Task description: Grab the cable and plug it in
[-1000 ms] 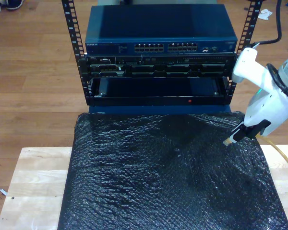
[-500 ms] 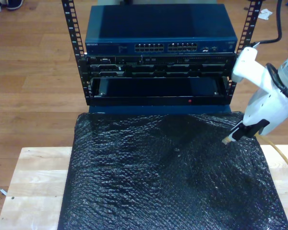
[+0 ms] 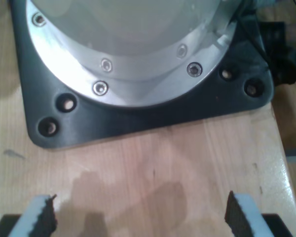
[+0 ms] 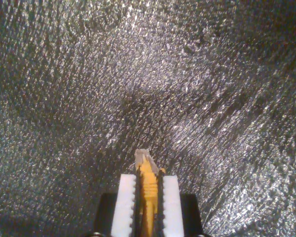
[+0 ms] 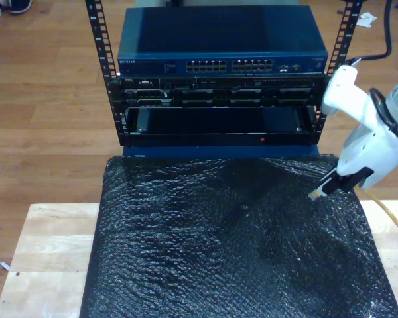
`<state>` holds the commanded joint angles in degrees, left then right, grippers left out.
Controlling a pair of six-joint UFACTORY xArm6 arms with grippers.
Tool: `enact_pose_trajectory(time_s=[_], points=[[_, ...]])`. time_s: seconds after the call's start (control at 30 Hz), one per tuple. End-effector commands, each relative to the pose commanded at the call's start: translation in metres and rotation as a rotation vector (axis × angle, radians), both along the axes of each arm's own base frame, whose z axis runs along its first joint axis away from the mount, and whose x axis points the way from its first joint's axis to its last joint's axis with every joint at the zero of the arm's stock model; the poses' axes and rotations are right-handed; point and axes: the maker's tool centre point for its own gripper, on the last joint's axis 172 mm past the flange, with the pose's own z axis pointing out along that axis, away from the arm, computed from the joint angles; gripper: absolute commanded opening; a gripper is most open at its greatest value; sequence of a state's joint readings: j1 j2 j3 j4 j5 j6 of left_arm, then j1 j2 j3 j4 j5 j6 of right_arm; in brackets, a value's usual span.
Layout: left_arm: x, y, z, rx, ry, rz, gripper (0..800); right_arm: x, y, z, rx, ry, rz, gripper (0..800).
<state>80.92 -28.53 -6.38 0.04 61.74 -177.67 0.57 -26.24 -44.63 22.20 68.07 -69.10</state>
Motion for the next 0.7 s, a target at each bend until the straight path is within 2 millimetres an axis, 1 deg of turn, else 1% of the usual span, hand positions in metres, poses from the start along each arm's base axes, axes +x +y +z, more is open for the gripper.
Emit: enact_pose_trajectory(time_s=[0.1,0.17,0.23,0.37,0.43,0.5,0.63,0.7], points=[[0.0,0.0,0.0,0.0,0.0,0.0,800,0.008,-0.003,0.002,-0.011,-0.039,-0.01,0],[0.0,0.0,0.0,0.0,0.0,0.0,800,0.017,-0.007,0.01,-0.022,-0.086,-0.017,0],[0.0,0.0,0.0,0.0,0.0,0.0,800,0.028,-0.01,0.012,-0.04,-0.131,-0.021,0],[0.0,0.0,0.0,0.0,0.0,0.0,800,0.043,-0.029,-0.006,-0.117,-0.203,-0.016,0],[0.0,0.0,0.0,0.0,0.0,0.0,800,0.056,-0.037,-0.005,-0.141,-0.266,-0.022,0],[0.0,0.0,0.0,0.0,0.0,0.0,800,0.074,-0.042,0.006,-0.16,-0.346,-0.026,0],[0.0,0.0,0.0,0.0,0.0,0.0,800,0.112,-0.054,0.034,-0.206,-0.508,-0.021,0],[0.0,0.0,0.0,0.0,0.0,0.0,800,0.126,-0.057,0.047,-0.222,-0.561,-0.024,0]])
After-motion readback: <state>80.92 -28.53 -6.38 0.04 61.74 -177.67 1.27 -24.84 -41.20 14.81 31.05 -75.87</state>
